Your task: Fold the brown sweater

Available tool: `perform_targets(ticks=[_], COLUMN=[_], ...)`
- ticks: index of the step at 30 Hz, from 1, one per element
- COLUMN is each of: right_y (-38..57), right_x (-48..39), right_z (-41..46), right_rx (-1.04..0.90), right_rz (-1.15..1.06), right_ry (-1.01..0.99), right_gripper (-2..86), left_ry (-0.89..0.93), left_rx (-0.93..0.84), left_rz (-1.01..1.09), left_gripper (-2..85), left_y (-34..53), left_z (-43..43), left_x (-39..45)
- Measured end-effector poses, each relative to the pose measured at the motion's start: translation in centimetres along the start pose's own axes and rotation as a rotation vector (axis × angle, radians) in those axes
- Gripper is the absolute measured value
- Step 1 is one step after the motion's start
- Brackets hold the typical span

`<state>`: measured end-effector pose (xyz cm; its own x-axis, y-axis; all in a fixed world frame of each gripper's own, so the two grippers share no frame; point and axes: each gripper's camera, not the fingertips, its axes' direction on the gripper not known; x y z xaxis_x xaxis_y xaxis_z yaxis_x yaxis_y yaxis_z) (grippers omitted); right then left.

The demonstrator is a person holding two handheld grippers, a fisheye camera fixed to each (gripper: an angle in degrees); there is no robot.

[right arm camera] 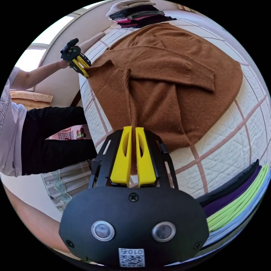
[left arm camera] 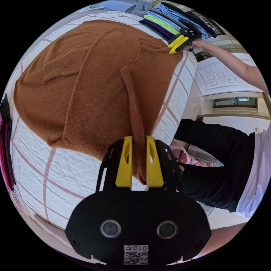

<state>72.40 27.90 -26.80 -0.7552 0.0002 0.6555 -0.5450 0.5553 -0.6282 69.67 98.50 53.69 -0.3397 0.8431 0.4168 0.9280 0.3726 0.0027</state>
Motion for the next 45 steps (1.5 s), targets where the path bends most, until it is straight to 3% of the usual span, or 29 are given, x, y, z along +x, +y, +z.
perform_targets(ticks=[4,8,17,24,29,36,39,42,45], right_y=[1.5,4.2,8.6,7.8,8.2,9.4,10.3,12.5,14.9], right_x=[-2.6,-7.9,-15.7,-15.3,-16.3,-16.7,-16.6,-16.9,-16.5], right_z=[-2.0,-2.7,-3.1,0.7,1.6,3.7,2.4,0.7,-2.6], right_rx=[0.046,-0.026,0.038,-0.085,-0.191,-0.155,-0.073,-0.014,0.115], right_rz=[-0.026,-0.106,-0.009,0.011,-0.076,-0.012,0.068,0.145,0.261], right_ry=[0.012,0.079,0.272,0.177,0.157,0.139,0.076,0.007,-0.042], right_gripper=[3.0,3.3,2.9,2.0,2.5,2.9,3.2,2.6,2.5], left_ry=[0.028,-0.098,-0.199,-0.247,-0.273,-0.4,-0.229,-0.095,-0.116], left_rx=[0.03,-0.008,-0.026,-0.107,-0.189,-0.22,-0.332,-0.239,-0.021], left_rz=[0.074,0.174,0.138,0.053,0.159,0.284,0.314,0.329,0.199], left_gripper=[2.1,0.7,0.1,0.2,0.4,2.3,4.1,5.6,6.8], left_y=[1.4,4.7,7.5,6.1,4.9,6.6,6.6,7.8,6.7], left_z=[-0.7,-2.1,-2.2,5.6,9.7,11.8,13.9,12.6,7.4], left_x=[2.7,7.9,15.4,15.4,16.7,17.9,17.6,18.4,16.0])
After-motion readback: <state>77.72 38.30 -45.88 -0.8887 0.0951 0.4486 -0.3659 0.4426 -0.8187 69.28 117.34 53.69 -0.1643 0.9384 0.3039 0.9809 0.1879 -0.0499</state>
